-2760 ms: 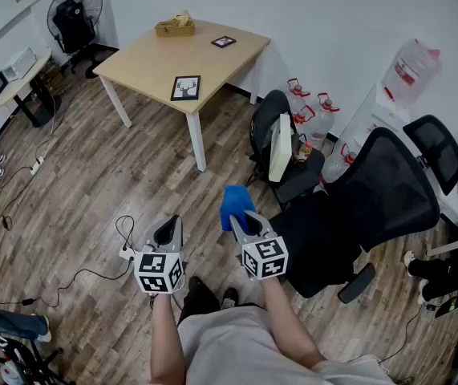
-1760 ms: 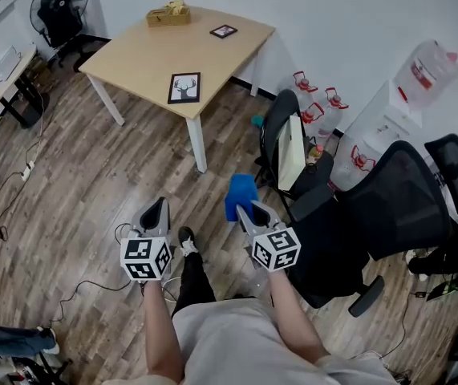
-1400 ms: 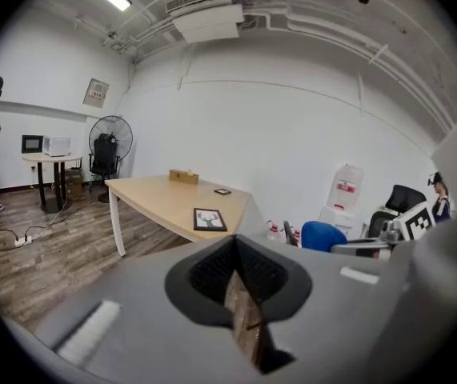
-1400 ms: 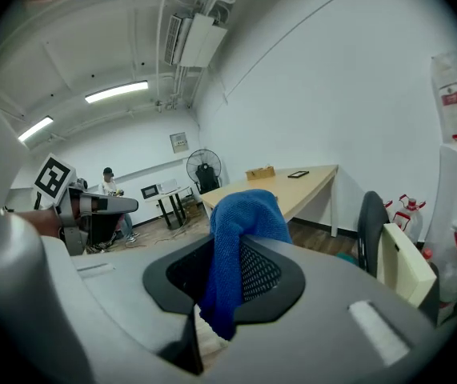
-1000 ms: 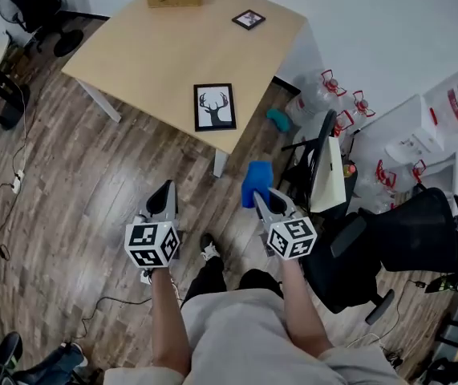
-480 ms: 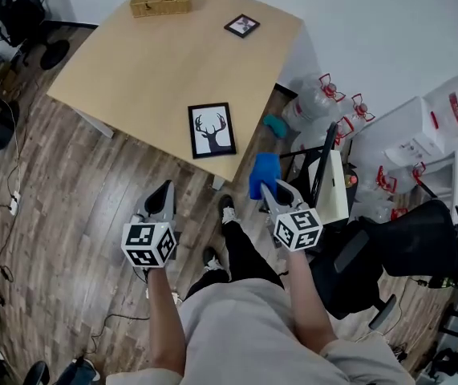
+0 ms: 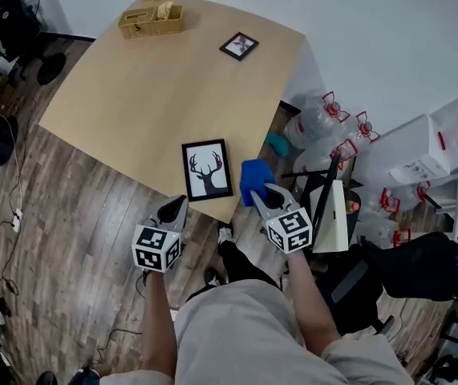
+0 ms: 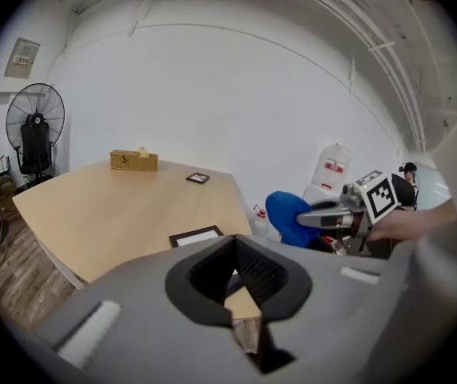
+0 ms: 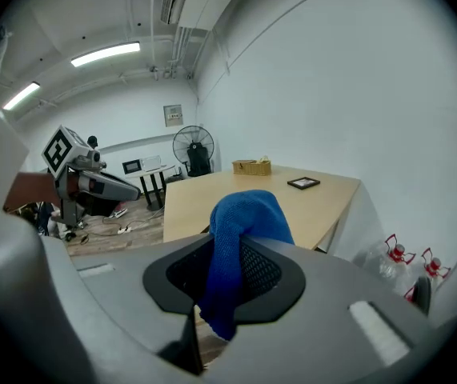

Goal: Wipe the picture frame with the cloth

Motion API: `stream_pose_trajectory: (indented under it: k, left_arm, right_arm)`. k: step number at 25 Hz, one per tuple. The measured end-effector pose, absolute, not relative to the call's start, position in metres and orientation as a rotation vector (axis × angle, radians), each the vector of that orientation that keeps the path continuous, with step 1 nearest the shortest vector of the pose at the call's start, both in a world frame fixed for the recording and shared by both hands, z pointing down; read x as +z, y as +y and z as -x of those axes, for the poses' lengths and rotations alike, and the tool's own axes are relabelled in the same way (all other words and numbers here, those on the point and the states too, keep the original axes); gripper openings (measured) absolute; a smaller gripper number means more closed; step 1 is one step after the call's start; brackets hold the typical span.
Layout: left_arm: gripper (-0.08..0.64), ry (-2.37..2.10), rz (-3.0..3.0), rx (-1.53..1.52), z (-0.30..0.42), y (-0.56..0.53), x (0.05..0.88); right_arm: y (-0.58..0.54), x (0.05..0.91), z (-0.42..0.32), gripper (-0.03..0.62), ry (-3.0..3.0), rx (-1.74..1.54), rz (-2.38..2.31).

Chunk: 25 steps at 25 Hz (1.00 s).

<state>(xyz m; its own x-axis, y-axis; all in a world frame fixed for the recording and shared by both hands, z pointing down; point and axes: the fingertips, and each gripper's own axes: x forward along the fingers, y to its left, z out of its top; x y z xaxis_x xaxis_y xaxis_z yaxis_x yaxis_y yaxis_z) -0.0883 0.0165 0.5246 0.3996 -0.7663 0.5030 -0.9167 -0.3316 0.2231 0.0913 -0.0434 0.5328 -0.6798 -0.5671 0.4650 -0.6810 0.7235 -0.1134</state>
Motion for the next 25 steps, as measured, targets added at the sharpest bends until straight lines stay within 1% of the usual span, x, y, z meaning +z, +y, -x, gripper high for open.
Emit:
stream_pose_trajectory:
  k: [6, 13, 18, 25]
  left_arm:
    - [0.051, -1.324, -2.219, 0.515, 0.084, -0.009, 0.566]
    - [0.051, -1.268, -2.109, 0.773, 0.095, -0.025, 0.615]
    - [0.051, -1.182, -2.093, 0.962, 0.09, -0.034, 0.637]
    - [0.051, -0.996, -2.145, 1.131, 0.095, -0.046, 0.674]
  right_arm:
    - [-0.086, 0.563, -0.076, 0.064, -2.466, 0.274, -0.813]
    - [-0.123, 0.577, -0.048, 0.064, -2.446, 0.22, -0.725]
    - [-0.135, 0.59, -0.032, 0.064, -2.419, 0.201, -0.676]
    - [-0.154, 0.602, -0.001, 0.064, -2.362, 0.173, -0.649]
